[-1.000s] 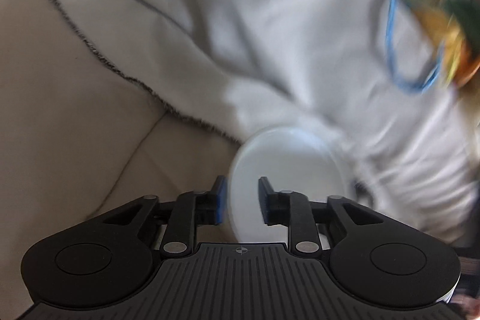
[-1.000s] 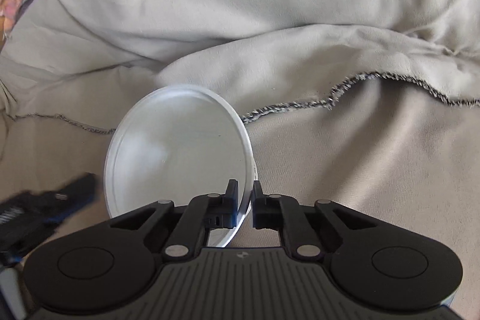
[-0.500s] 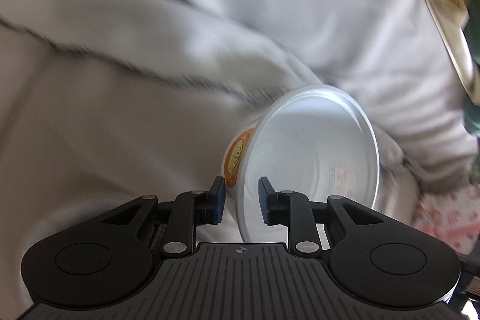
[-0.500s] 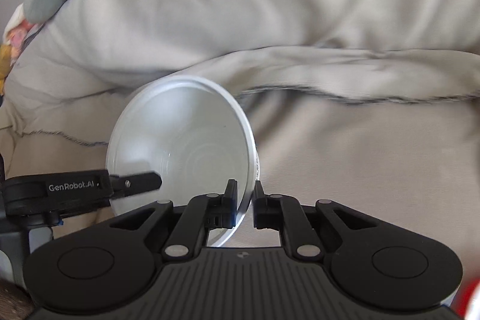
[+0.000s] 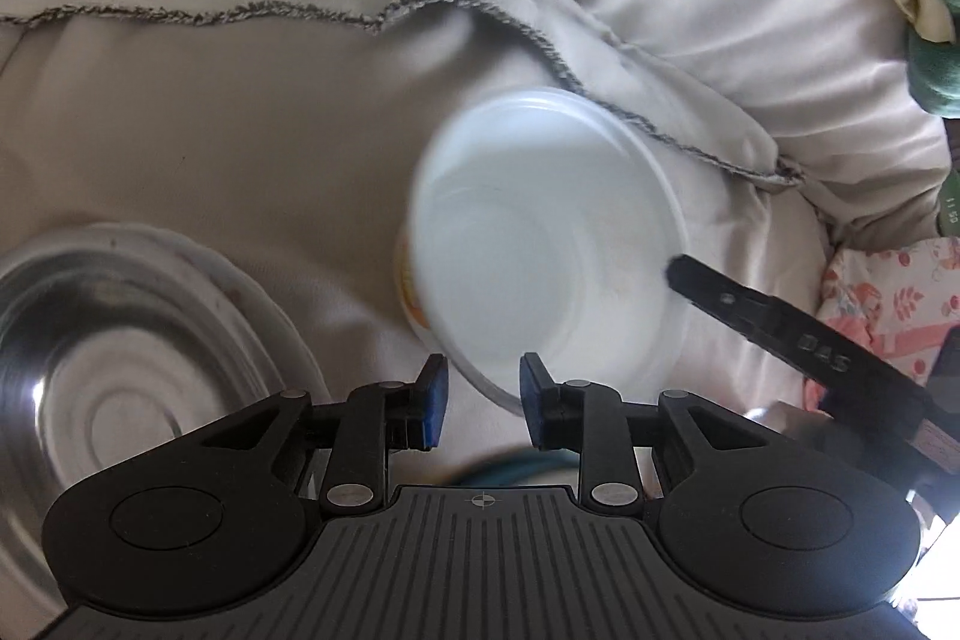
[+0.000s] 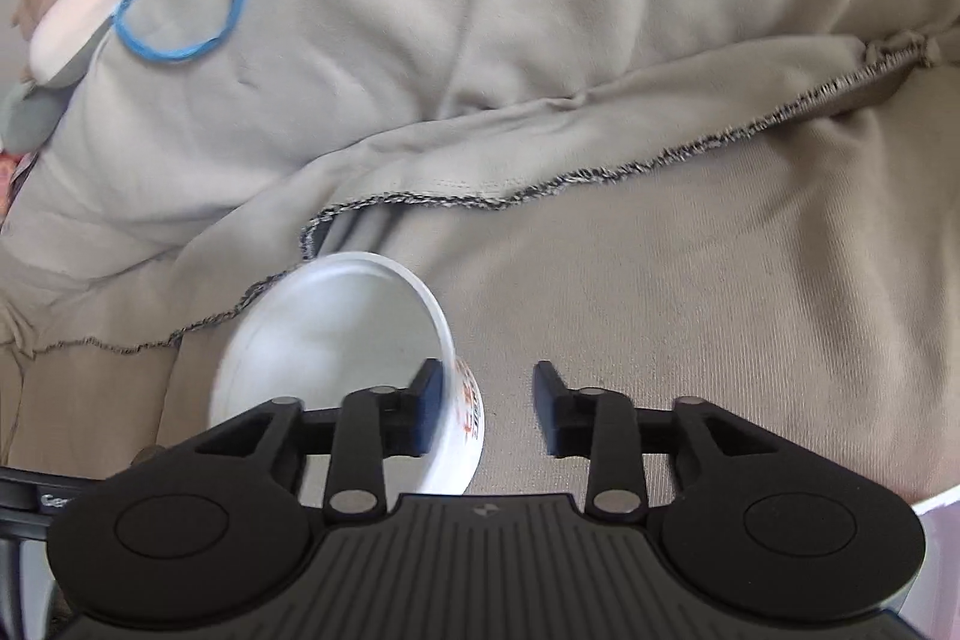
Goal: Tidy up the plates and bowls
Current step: 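Carry the small white printed bowl toward the nested blue bowl with the right gripper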
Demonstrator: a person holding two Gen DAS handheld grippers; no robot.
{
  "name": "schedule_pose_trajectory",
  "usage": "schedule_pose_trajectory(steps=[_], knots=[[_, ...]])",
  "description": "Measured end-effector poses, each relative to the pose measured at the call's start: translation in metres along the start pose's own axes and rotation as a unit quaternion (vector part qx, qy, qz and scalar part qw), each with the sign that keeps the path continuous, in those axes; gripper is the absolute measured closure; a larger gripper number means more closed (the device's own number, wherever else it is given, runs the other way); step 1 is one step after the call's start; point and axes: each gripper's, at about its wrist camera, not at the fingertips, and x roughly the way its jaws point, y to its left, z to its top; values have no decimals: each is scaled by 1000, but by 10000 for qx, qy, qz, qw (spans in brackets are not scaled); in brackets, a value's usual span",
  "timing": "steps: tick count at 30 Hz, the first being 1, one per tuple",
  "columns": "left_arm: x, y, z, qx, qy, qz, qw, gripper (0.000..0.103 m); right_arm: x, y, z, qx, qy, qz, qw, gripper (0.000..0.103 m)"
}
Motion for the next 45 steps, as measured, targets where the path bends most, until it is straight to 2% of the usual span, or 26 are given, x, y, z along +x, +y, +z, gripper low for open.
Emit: schedule_pose_trajectory(steps=[5,9,11,13,15,17,19,22,26,27,31,33,35,36,37,40,43,45], knots=[[-20,-17,-8,-153,-76,-693,9974,74,-13,6,-2,-163,-205,11,9997,65],[-28,-43,-20,60,47,-1050,9944,74,-26,8,-5,-230,-376,-15,9990,52],[-29,-49,-23,148,112,-1229,9923,74,-26,8,-6,-249,-369,-82,9990,51],[-28,-50,-22,364,-44,-996,9943,74,-23,7,-8,-255,-345,-189,9989,50],[-28,-45,-19,602,-334,-436,9967,74,-19,5,-9,-247,-305,-330,9987,47],[-26,-39,-16,881,-662,151,9938,74,-16,4,-11,-258,-306,-489,9980,43],[-21,-28,-12,979,-823,375,9911,74,-13,4,-12,-305,-346,-651,9968,37],[-13,-9,-4,867,-804,71,9930,74,-9,8,-13,-420,-434,-895,9942,28],[-2,4,7,1002,-792,-221,9916,74,-11,26,-17,-744,-517,-1146,9893,20],[1,6,11,1002,-849,-216,9911,74,-13,30,-17,-844,-528,-1133,9886,16],[15,17,26,766,-929,-273,9924,75,-21,38,-15,-853,-735,-821,9902,16],[17,20,30,688,-966,-120,9929,75,-18,37,-11,-764,-644,-684,9926,16],[13,19,32,724,-1035,31,9920,76,-12,33,-10,-594,-563,-578,9950,18],[9,18,32,755,-1141,-10,9906,76,-8,30,-10,-481,-485,-447,9967,25],[4,17,31,799,-1245,-27,9890,76,-4,28,-11,-398,-378,-306,9980,38],[-8,9,23,1015,-1467,119,9839,76,11,26,-16,-325,-1,21,9995,66],[-13,5,17,1214,-1606,304,9791,78,22,34,-25,-571,169,63,9982,79],[-10,4,16,1295,-1637,488,9768,83,24,39,-29,-705,172,103,9973,79]])
